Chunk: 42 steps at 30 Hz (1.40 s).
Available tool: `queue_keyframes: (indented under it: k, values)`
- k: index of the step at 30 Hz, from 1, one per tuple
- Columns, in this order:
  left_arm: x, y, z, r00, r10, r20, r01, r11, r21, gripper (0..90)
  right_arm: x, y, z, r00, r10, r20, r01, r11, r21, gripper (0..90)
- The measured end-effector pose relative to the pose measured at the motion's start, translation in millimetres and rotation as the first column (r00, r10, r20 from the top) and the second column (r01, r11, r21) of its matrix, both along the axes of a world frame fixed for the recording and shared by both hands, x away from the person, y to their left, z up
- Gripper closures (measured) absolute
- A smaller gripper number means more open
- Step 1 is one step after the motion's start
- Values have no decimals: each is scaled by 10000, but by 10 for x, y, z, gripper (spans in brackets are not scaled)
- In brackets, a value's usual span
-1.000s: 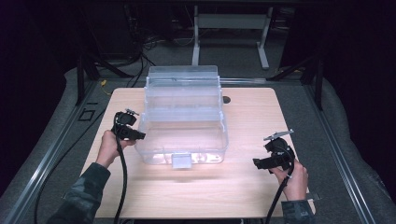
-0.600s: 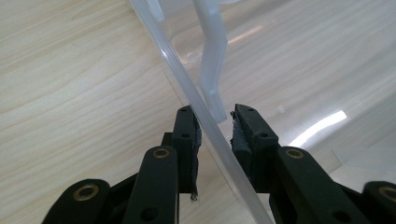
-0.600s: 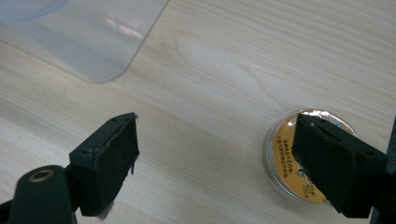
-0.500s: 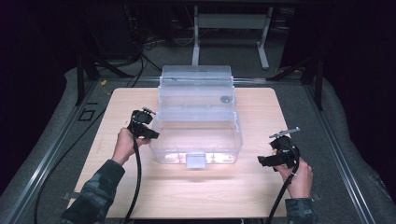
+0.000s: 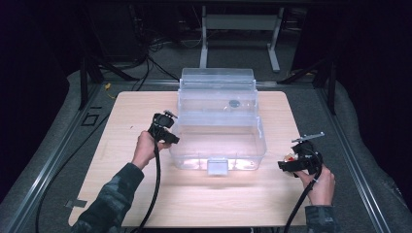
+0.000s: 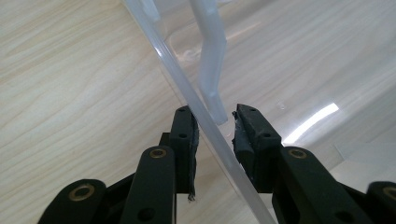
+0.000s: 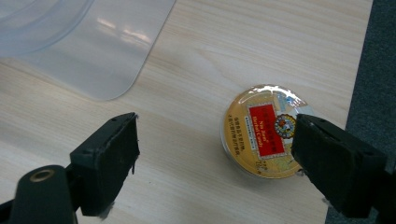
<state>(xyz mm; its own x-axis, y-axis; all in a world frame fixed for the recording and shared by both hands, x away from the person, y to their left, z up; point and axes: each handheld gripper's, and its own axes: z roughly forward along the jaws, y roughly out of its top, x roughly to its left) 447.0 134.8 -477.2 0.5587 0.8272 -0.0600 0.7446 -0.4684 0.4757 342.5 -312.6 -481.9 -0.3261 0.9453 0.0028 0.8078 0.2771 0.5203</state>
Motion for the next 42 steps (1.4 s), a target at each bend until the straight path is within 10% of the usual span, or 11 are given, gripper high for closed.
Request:
queue_keyframes:
  k: [13, 23, 33, 42]
  values:
    - [59, -215, -91, 9993, -230, -308, 239, 9993, 298, 661, 183, -201, -203, 9968, -632, -485, 641, 9978, 185, 141]
    - [11, -16, 155, 9975, -702, -29, 697, 9939, -856, 438, 299, -253, -269, 9926, -867, -847, 846, 9960, -277, 137]
    - [-156, 231, 469, 9905, -1197, 670, 1247, 9892, -775, 183, 398, -278, -332, 9878, -949, -1235, 923, 9954, -263, 127]
    - [-290, 673, 428, 9919, -910, 881, 971, 9929, -682, 103, 413, -307, -403, 9813, -1189, -1511, 1176, 9929, -180, 109]
